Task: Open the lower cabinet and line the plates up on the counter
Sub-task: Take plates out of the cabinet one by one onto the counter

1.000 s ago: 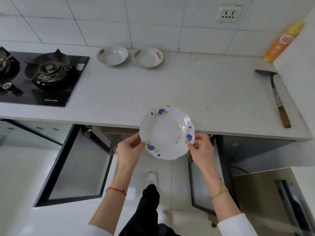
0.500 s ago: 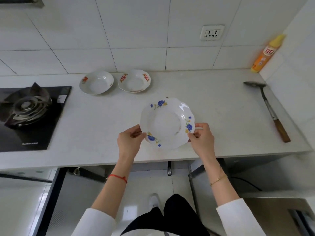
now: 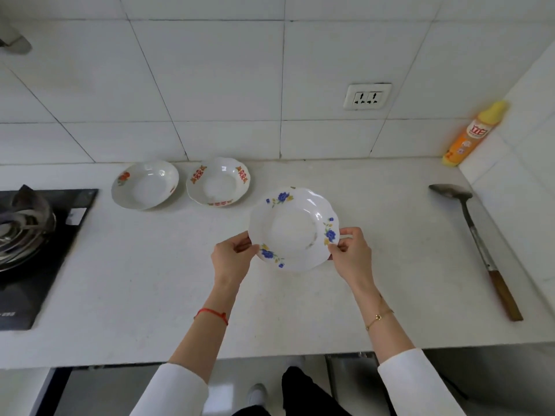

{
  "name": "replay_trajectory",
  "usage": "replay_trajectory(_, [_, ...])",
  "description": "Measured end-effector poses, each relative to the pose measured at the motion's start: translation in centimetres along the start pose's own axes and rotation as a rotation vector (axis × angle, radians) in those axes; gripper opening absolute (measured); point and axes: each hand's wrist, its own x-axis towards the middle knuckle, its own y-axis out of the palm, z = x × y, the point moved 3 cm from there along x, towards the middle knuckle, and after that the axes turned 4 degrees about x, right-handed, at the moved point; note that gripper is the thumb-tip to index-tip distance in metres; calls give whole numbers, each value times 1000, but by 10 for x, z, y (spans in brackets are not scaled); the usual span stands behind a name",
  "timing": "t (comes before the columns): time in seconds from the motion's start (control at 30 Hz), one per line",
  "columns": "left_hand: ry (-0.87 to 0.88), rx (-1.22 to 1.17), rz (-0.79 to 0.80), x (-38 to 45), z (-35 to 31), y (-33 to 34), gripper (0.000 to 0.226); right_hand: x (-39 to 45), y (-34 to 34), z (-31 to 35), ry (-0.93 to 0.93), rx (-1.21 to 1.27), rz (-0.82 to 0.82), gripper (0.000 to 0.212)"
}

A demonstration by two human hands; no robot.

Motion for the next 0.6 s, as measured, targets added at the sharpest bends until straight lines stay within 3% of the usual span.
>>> replay_trajectory(0.6, [-184,43,-93,169,-12,86,34,204,60,8,78,-77,91,30])
